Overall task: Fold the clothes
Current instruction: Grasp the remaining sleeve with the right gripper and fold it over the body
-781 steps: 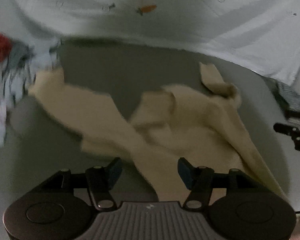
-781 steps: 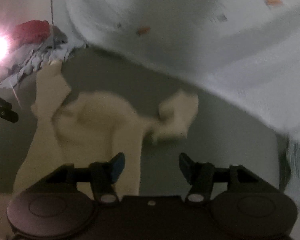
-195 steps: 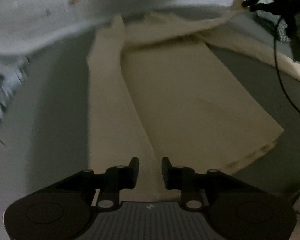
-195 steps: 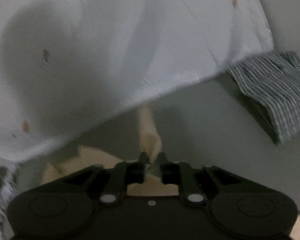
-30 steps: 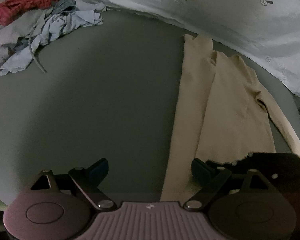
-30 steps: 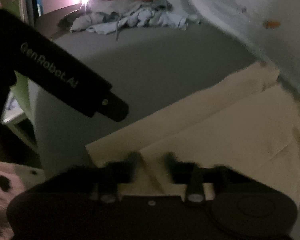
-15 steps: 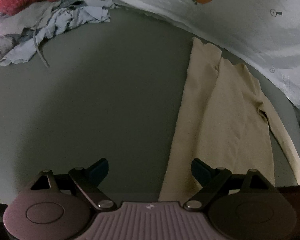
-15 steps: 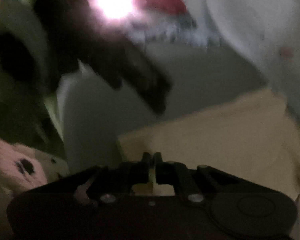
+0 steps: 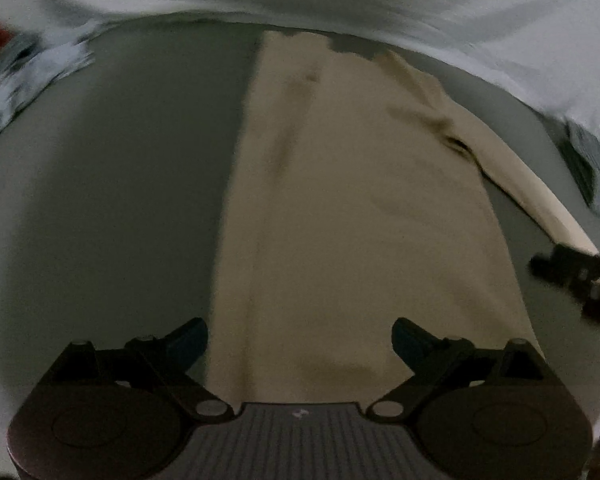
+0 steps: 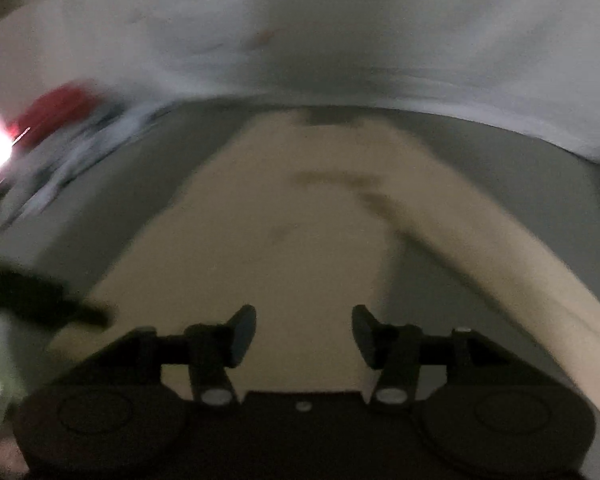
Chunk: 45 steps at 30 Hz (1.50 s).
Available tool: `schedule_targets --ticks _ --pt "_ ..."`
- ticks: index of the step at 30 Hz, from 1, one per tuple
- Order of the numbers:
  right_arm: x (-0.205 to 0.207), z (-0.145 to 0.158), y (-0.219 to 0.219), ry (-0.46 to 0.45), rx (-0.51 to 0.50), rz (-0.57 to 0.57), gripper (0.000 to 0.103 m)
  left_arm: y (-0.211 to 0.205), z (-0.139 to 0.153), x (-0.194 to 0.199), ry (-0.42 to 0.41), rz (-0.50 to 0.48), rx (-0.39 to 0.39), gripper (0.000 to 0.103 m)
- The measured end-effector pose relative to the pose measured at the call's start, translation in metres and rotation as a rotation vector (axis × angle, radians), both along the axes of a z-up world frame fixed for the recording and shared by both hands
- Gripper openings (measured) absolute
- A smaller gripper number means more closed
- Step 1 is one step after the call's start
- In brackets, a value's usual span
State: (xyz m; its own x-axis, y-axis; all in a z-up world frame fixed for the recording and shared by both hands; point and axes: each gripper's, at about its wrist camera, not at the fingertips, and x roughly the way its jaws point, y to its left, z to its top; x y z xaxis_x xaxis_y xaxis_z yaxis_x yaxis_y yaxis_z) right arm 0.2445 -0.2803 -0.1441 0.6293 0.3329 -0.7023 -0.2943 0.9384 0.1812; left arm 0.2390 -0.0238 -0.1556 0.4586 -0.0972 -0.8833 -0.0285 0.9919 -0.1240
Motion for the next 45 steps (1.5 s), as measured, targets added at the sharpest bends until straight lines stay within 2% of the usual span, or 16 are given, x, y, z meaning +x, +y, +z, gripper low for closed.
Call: schedule_targets --ticks 2,8,13,17,19,21,22,23,24,25,27,29,34,38,42,45 --pt "0.002 -0.006 -0.036 0.011 0.017 -0.161 0.074 -0.017 -0.001 0.007 -0.006 -0.050 0.038 0.098" --pt "-0.021 -0.026 -0.140 0.011 0.021 -0.635 0.078 -0.072 -0.016 0.028 0.004 -0.256 0.186 0.099" --pt "-0.038 -0.046 -0.188 0.032 -0.094 -0.822 0.082 -0.102 -0.033 0.047 0.074 -0.376 0.222 0.103" --pt "-0.056 -0.060 -0.221 0.062 -0.020 -0.898 0.083 -0.107 -0.036 0.059 0.084 -0.359 0.183 0.103" --pt "-0.053 -0.061 -0.218 0.040 -0.012 -0.877 0.081 -0.106 -0.037 0.062 0.091 -0.339 0.168 0.103" --pt "-0.050 -0.060 -0.213 0.026 -0.016 -0.854 0.062 -0.108 -0.038 0.062 0.084 -0.340 0.173 0.103" --pt "-0.048 -0.059 -0.209 0.027 -0.037 -0.831 0.044 -0.109 -0.038 0.061 0.082 -0.338 0.173 0.103" --pt "-0.044 -0.058 -0.205 0.026 -0.060 -0.803 0.018 -0.108 -0.037 0.060 0.081 -0.336 0.171 0.103" --pt "-0.040 -0.055 -0.199 0.023 -0.081 -0.775 0.006 -0.108 -0.037 0.060 0.087 -0.330 0.170 0.103" --pt "-0.035 -0.051 -0.195 0.015 -0.087 -0.749 0.003 -0.109 -0.036 0.062 0.099 -0.318 0.168 0.103" --pt "-0.029 -0.038 -0.184 -0.027 -0.060 -0.686 0.003 -0.110 -0.032 0.066 0.138 -0.280 0.158 0.103" --pt "-0.025 -0.022 -0.161 -0.077 -0.067 -0.577 0.003 -0.105 -0.026 0.073 0.174 -0.232 0.087 0.102" --pt "-0.023 0.017 -0.075 -0.182 -0.033 -0.232 0.003 -0.077 0.015 0.081 0.103 -0.149 -0.324 0.103" --pt "-0.031 0.022 -0.011 -0.195 -0.015 0.014 0.003 -0.066 0.033 0.085 0.049 -0.154 -0.517 0.103" --pt "-0.039 0.017 0.027 -0.227 -0.113 0.220 0.003 -0.072 0.030 0.087 0.067 -0.192 -0.483 0.103" --pt "-0.042 0.019 0.032 -0.236 -0.128 0.256 0.003 -0.076 0.021 0.089 0.103 -0.207 -0.467 0.103"
